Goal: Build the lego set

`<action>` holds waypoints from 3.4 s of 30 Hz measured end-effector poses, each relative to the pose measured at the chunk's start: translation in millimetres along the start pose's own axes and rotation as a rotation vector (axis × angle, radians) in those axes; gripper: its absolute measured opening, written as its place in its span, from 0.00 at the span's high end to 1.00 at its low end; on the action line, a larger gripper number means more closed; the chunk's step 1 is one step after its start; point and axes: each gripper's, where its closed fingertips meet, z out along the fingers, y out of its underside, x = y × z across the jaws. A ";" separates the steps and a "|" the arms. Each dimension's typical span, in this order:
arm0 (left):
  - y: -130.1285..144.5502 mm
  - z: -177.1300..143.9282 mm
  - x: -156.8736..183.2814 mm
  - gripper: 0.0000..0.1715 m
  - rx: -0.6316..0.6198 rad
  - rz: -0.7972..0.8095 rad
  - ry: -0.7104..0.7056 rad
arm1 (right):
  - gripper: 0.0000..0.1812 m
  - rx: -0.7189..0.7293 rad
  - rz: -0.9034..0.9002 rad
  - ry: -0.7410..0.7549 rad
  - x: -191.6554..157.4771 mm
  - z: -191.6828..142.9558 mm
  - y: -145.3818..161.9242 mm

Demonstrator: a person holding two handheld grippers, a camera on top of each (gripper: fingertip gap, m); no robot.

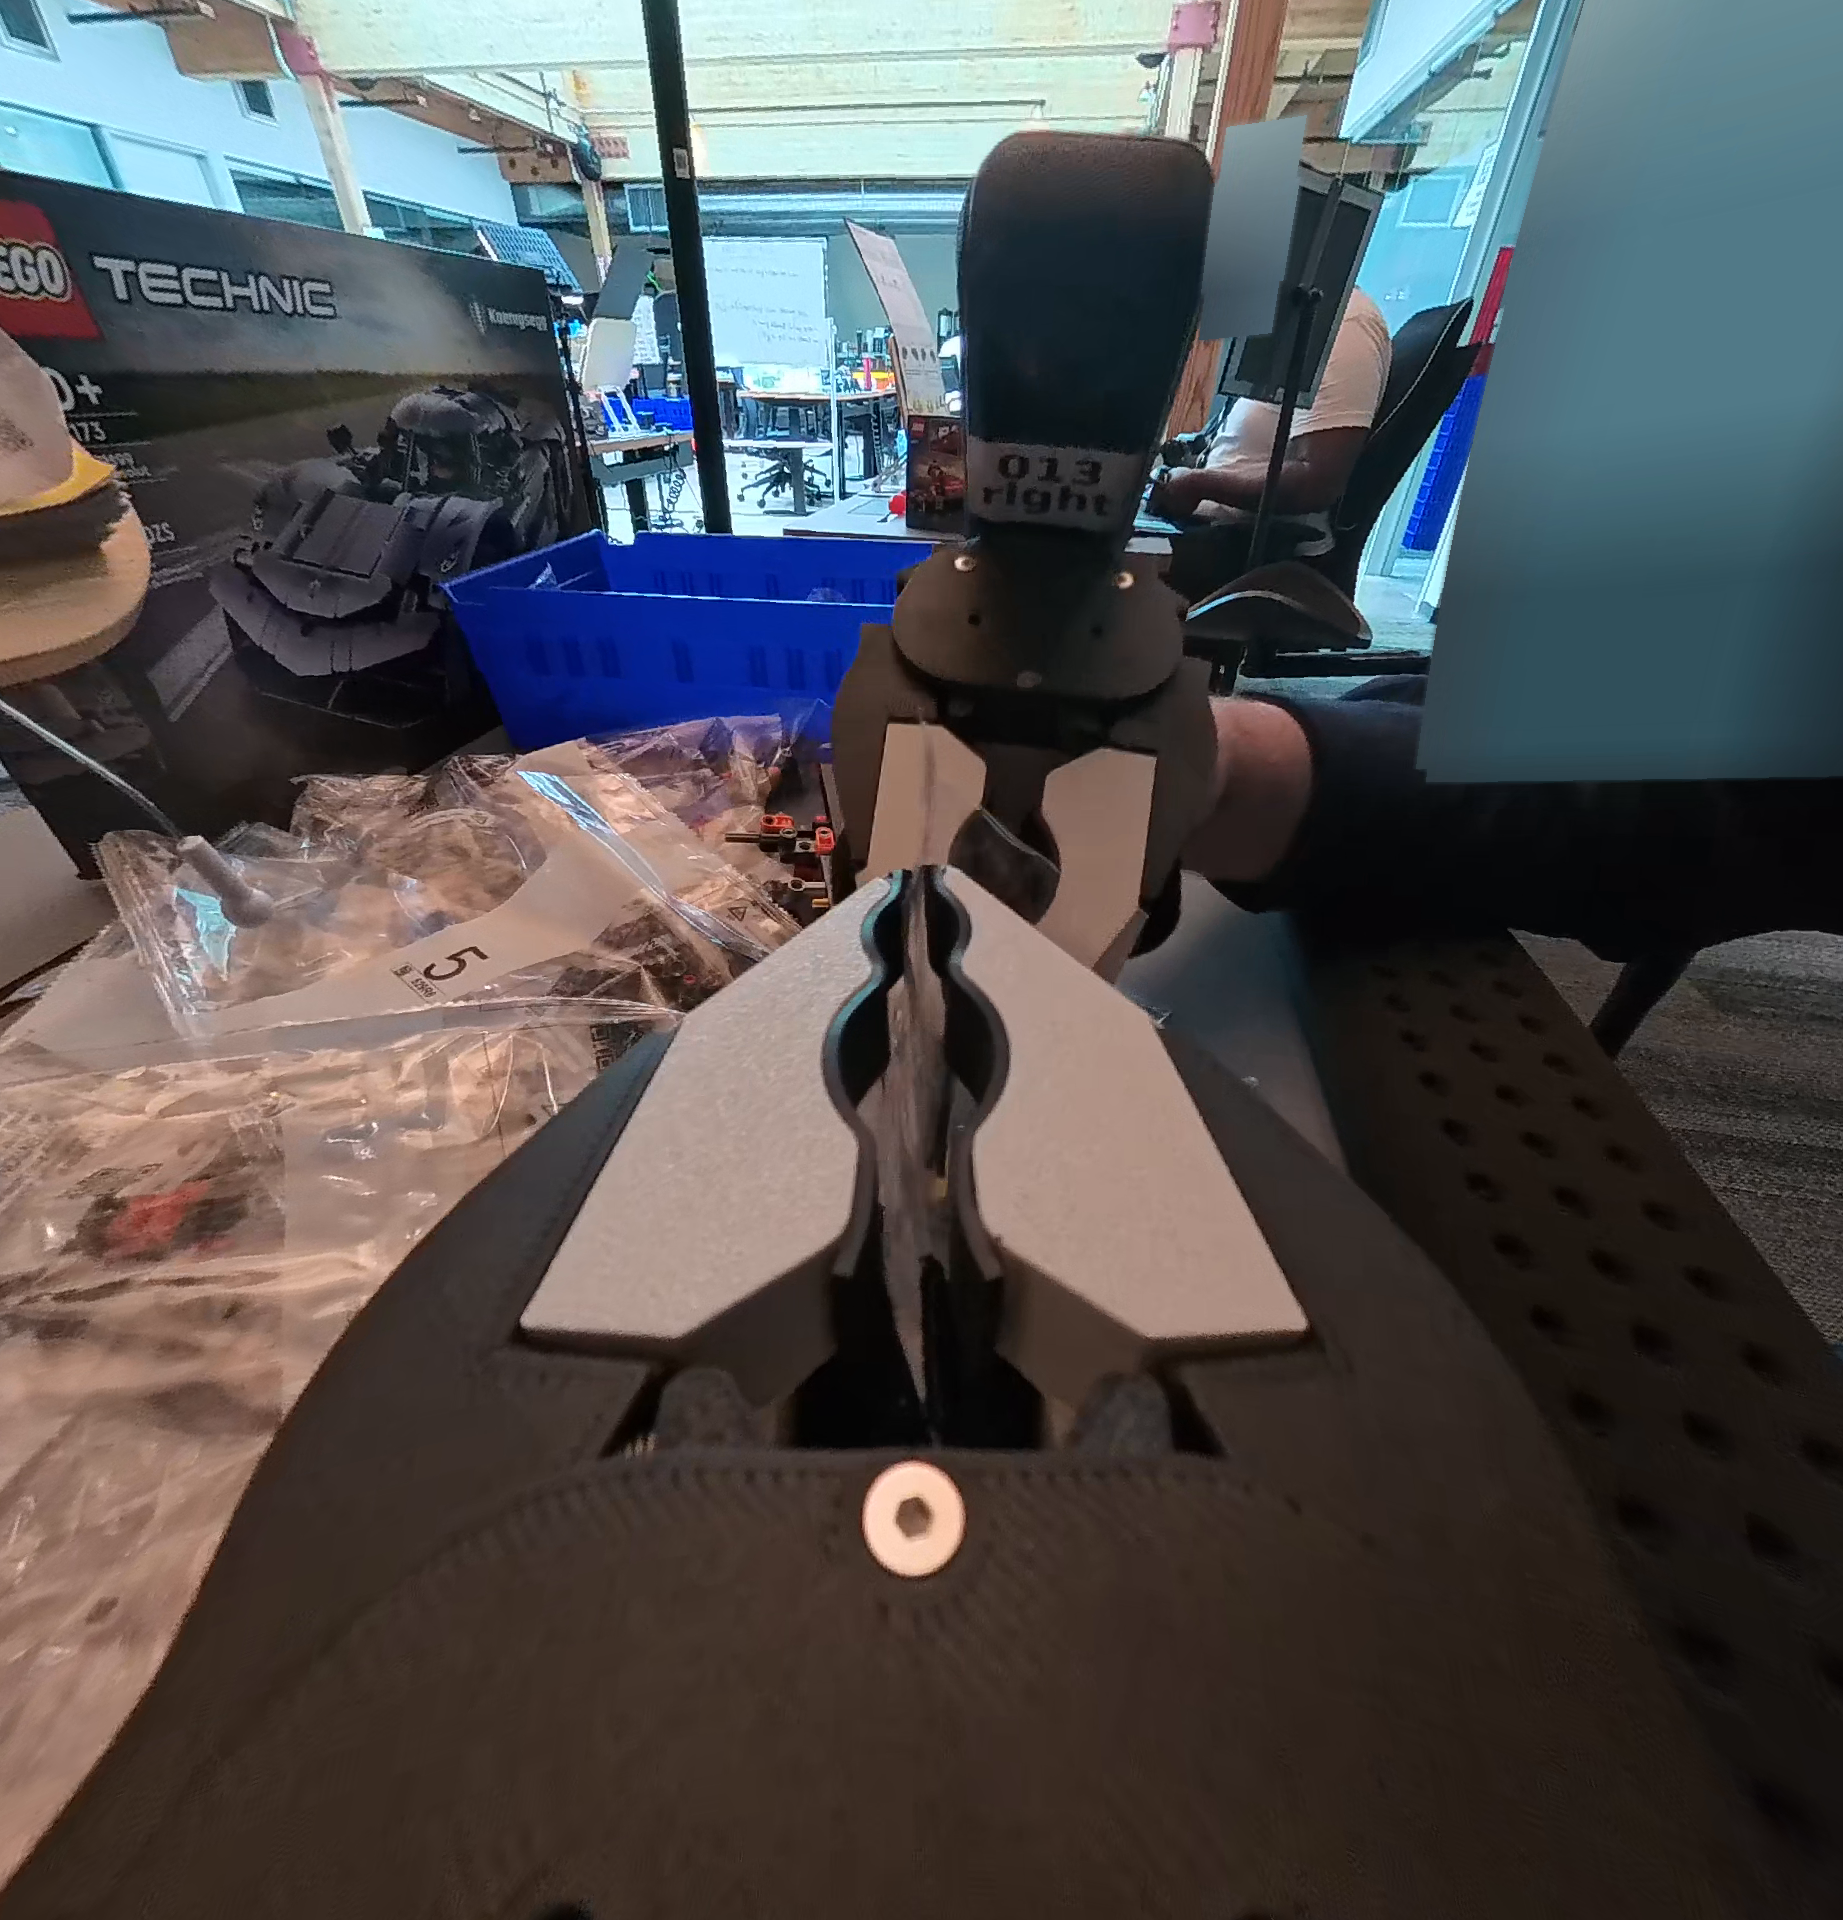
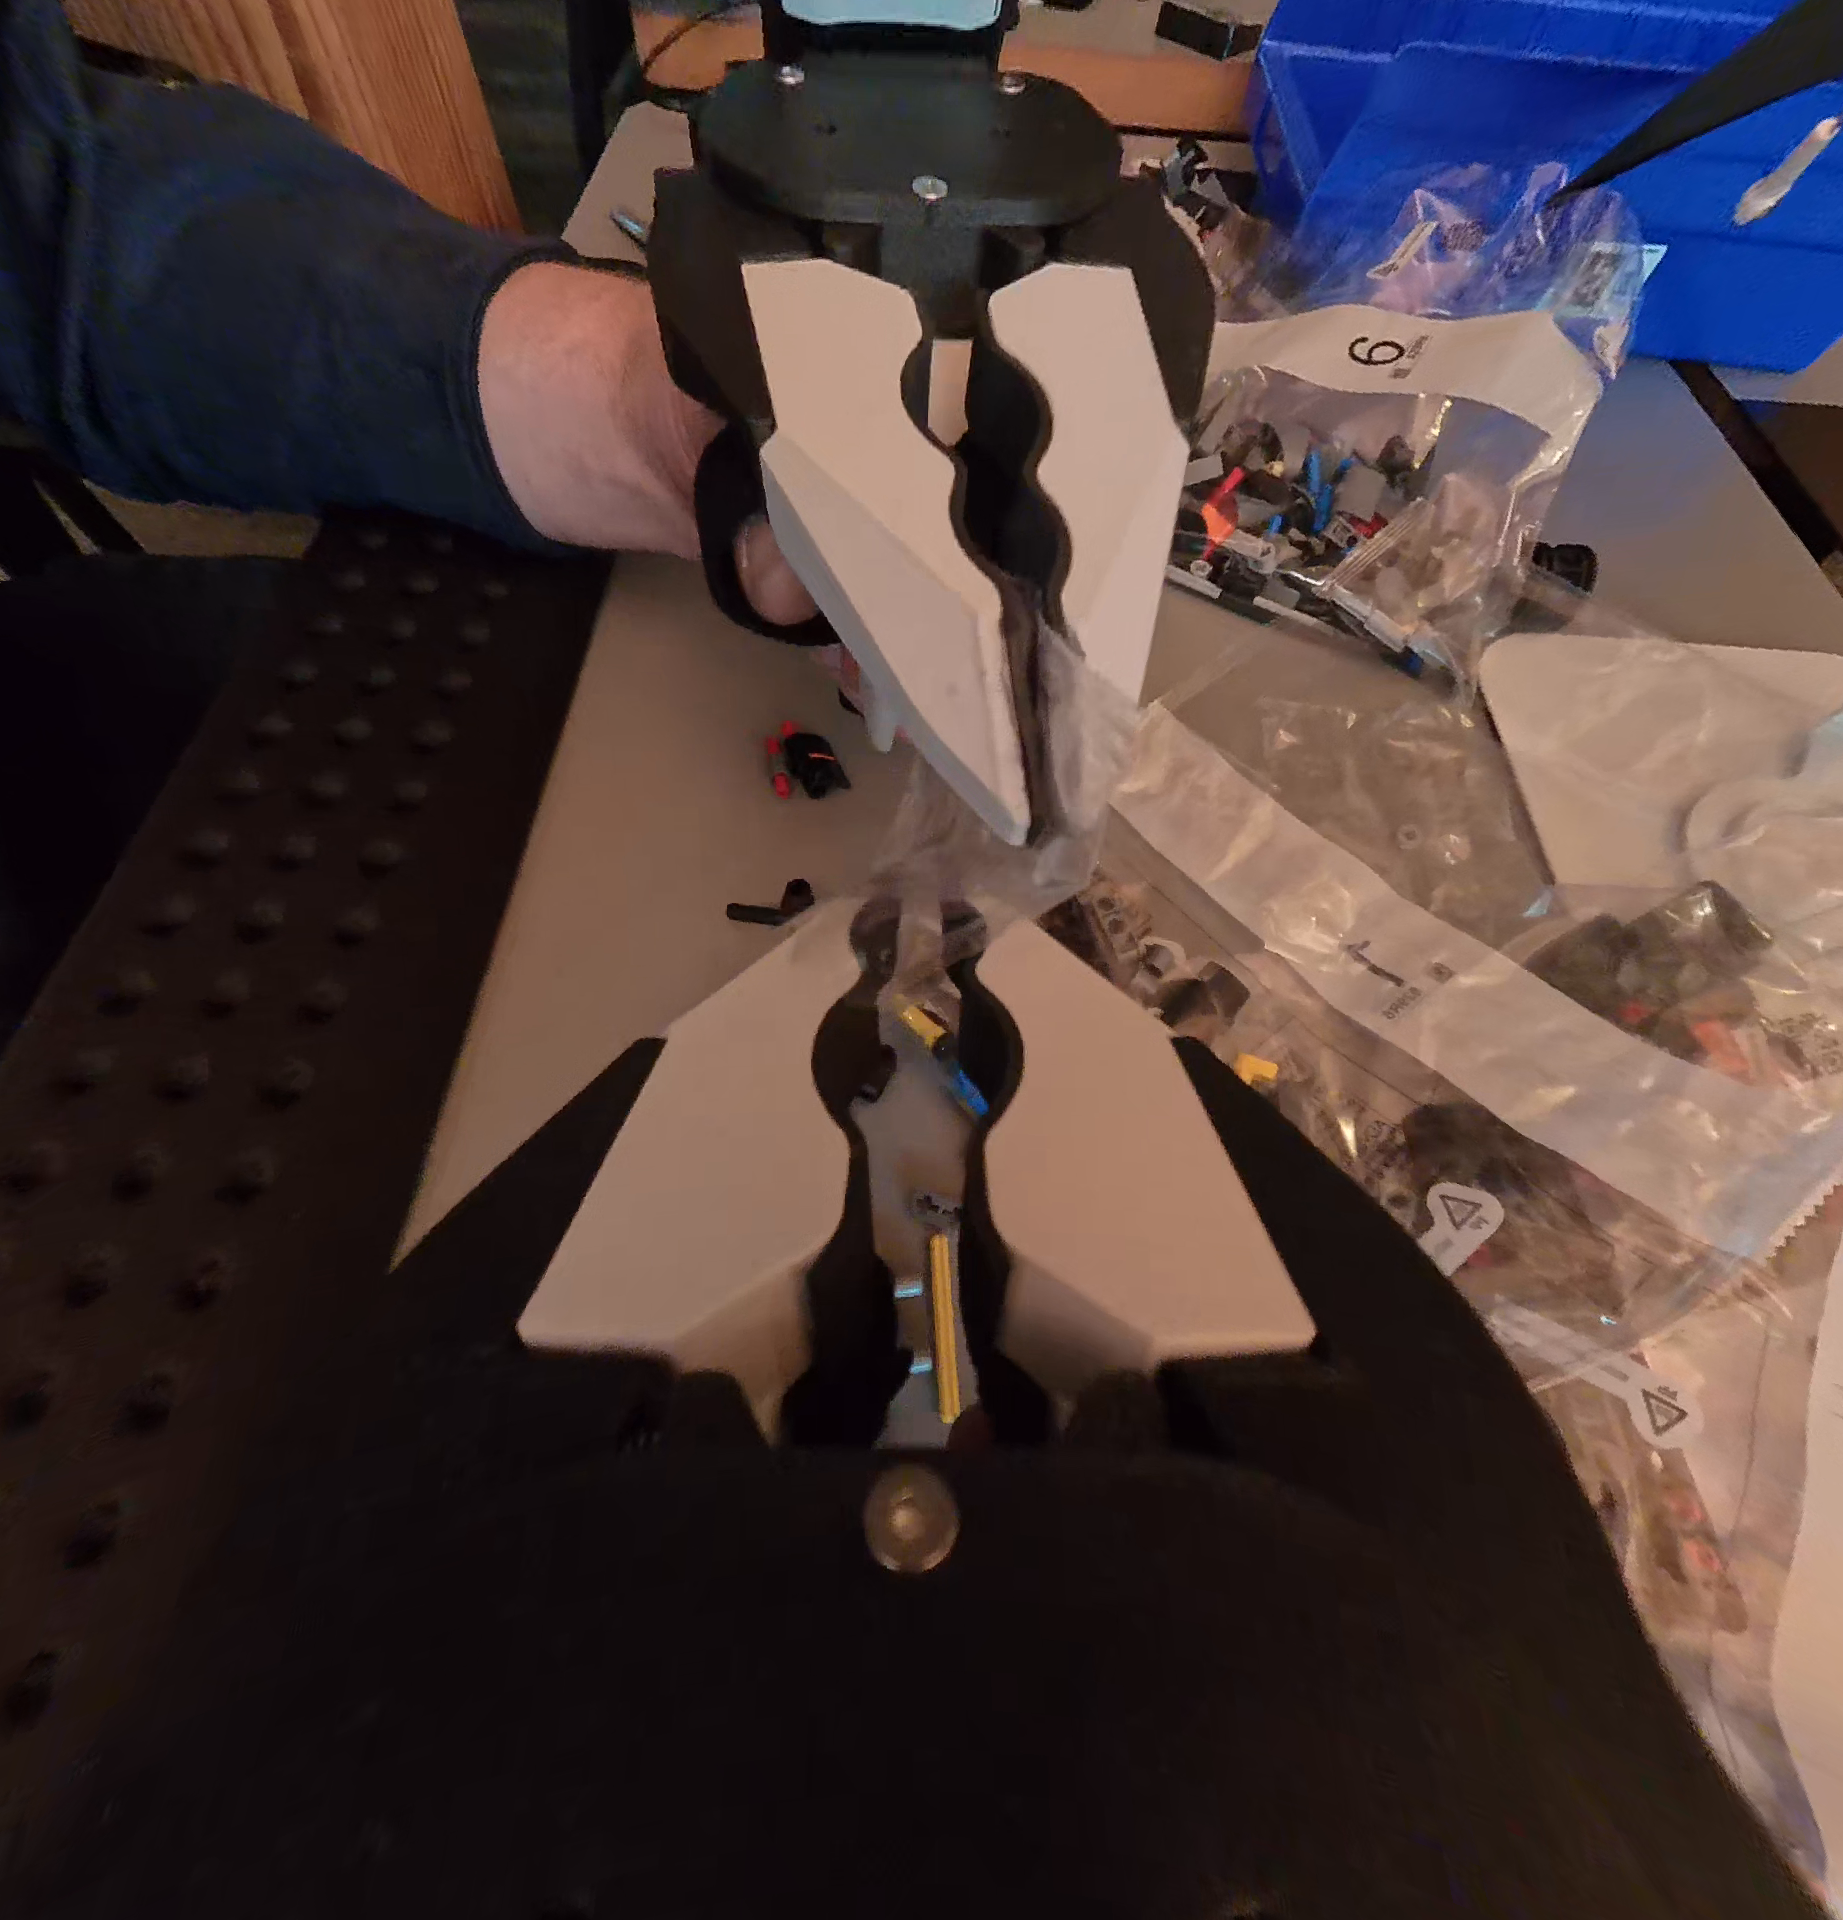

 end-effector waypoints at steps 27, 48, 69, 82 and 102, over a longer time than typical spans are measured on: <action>-9.7 -8.2 -12.3 0.97 0.071 -0.089 -0.028 | 1.00 0.104 0.009 -0.076 -9.6 9.8 -27.4; -10.1 -6.4 -8.3 0.99 0.068 -0.083 -0.017 | 1.00 -0.026 -0.034 -0.035 -10.3 29.0 -9.8; -12.0 -6.9 -11.8 0.96 0.081 -0.096 -0.033 | 0.97 -0.018 0.004 -0.108 -21.7 37.3 -11.9; -11.3 -6.0 -11.9 0.96 0.075 -0.090 -0.036 | 0.81 -0.003 0.078 -0.189 -29.7 37.5 -15.4; -20.1 -19.5 -34.1 0.70 0.136 -0.214 -0.099 | 0.76 0.185 0.136 -0.314 -38.5 14.7 -41.7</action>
